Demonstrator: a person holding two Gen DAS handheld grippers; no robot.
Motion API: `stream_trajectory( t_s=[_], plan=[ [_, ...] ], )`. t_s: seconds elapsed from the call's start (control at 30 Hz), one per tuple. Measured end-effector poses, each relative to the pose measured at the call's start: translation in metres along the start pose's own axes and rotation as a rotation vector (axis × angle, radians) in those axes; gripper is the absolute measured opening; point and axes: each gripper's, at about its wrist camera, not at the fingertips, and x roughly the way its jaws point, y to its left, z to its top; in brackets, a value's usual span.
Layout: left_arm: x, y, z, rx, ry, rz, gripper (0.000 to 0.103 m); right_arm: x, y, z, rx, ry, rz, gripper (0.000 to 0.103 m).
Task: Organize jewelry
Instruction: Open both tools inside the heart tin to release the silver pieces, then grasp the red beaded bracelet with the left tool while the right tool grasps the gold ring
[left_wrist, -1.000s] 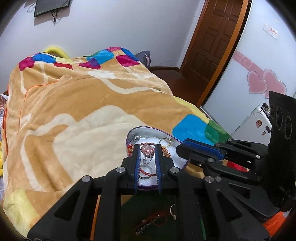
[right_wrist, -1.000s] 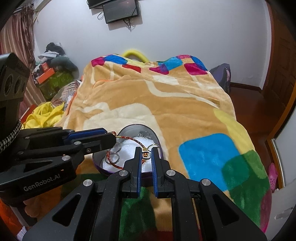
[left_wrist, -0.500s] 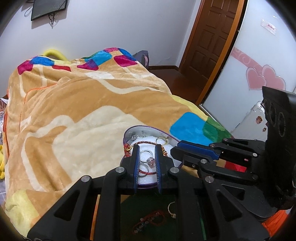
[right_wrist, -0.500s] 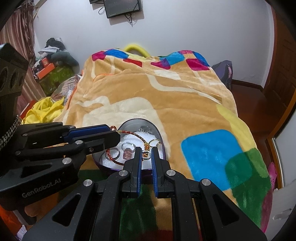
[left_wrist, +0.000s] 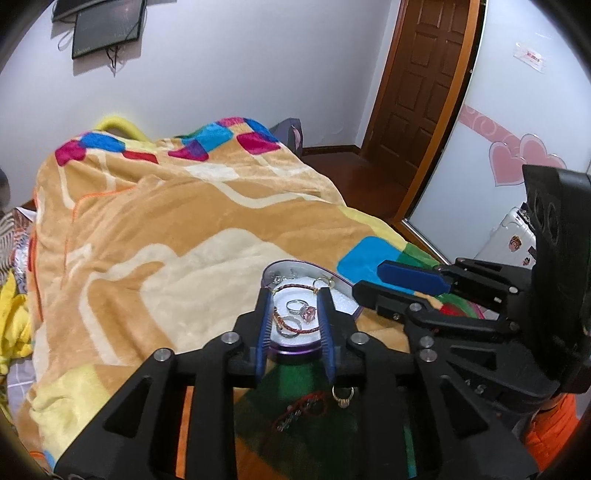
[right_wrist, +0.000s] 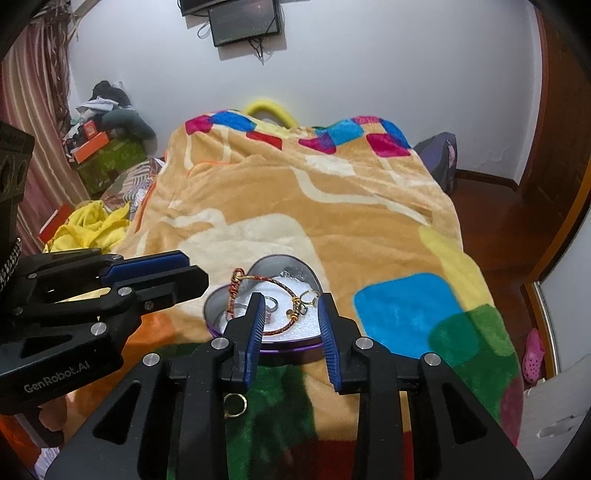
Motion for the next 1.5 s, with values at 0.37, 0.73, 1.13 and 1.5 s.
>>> stream_trajectory(
  t_s=[0.37,0.73,1.13,1.5],
  plan=[
    [-0.039,0.002,-0.013,0.008,-0.035,0.044,0.045,-0.031,0.017,-0.001,-0.026,-0.057,-0.002,0.04],
    [-0.049,0.019,-0.037,-0.024,0.006,0.068,0.045,-0.033,0.027,-0.015,-0.027,-0.036,-0.005,0.04],
    [-0.019,0.025,-0.077,-0.055,0.13,0.017,0.045,0.022,0.034,-0.067,-0.023,0.179,0.041,0.04],
    [0.005,0.026,-0.078,-0.058,0.18,-0.019,0.045,0.034,0.037,-0.068,-0.081,0.161,0.042,0.029]
  ],
)
